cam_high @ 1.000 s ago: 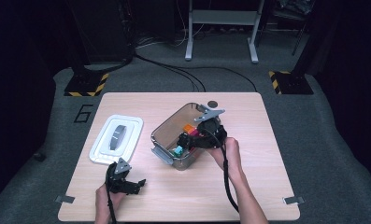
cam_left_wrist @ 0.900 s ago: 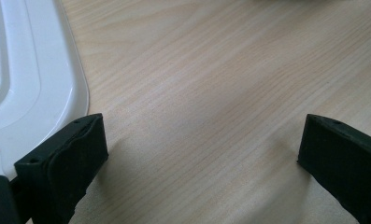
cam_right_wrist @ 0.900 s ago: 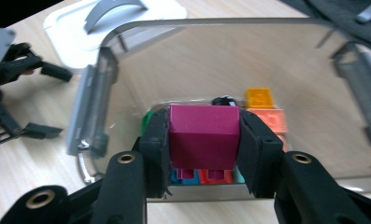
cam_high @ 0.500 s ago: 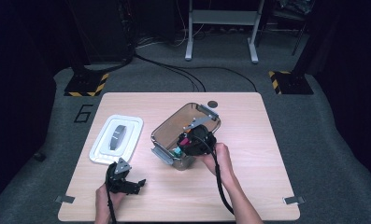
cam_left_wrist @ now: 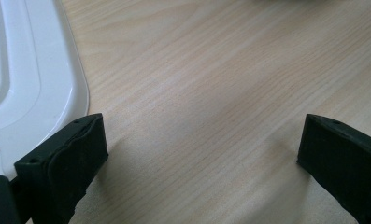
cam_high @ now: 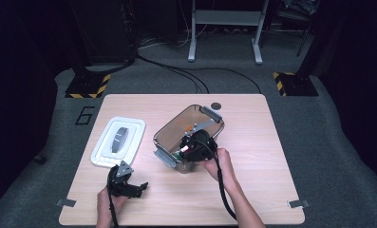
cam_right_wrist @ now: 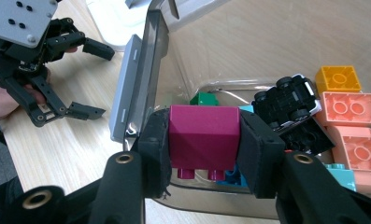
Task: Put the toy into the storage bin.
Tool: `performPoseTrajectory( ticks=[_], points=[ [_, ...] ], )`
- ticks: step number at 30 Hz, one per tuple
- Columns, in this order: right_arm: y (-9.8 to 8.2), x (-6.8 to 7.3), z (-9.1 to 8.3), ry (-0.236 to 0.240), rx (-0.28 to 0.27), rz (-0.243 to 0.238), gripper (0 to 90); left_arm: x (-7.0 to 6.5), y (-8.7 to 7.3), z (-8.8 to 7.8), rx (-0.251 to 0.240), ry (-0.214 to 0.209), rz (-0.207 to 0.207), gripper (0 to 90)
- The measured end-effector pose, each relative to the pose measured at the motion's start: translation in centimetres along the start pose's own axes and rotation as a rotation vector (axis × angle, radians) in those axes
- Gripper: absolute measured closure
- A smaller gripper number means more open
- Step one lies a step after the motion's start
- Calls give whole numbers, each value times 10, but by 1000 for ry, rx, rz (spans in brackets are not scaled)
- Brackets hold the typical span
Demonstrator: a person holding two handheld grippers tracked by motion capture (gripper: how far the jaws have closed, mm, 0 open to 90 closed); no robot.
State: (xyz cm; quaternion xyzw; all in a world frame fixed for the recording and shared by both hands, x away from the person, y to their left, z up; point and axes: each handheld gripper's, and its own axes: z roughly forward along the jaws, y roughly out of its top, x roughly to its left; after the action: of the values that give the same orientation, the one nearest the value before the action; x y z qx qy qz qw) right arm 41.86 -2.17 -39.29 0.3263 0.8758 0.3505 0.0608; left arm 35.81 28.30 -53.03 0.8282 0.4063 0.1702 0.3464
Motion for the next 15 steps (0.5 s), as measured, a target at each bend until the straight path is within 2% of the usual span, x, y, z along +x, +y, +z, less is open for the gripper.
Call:
performPoseTrajectory(
  ticks=[5, 10, 13, 15],
  points=[
    [0, 0, -1, -6, 6, 8, 422, 0, 0, 0, 1, -1, 0, 15],
    [-2, 0, -10, -44, -19, 9, 218, 0, 0, 0, 1, -1, 0, 15],
    [-4, -2, -18, -64, -46, 8, 144, 0, 0, 0, 1, -1, 1, 15],
    [-6, -4, -24, -83, -62, 11, 134, 0, 0, 0, 0, -1, 1, 15]
  ],
)
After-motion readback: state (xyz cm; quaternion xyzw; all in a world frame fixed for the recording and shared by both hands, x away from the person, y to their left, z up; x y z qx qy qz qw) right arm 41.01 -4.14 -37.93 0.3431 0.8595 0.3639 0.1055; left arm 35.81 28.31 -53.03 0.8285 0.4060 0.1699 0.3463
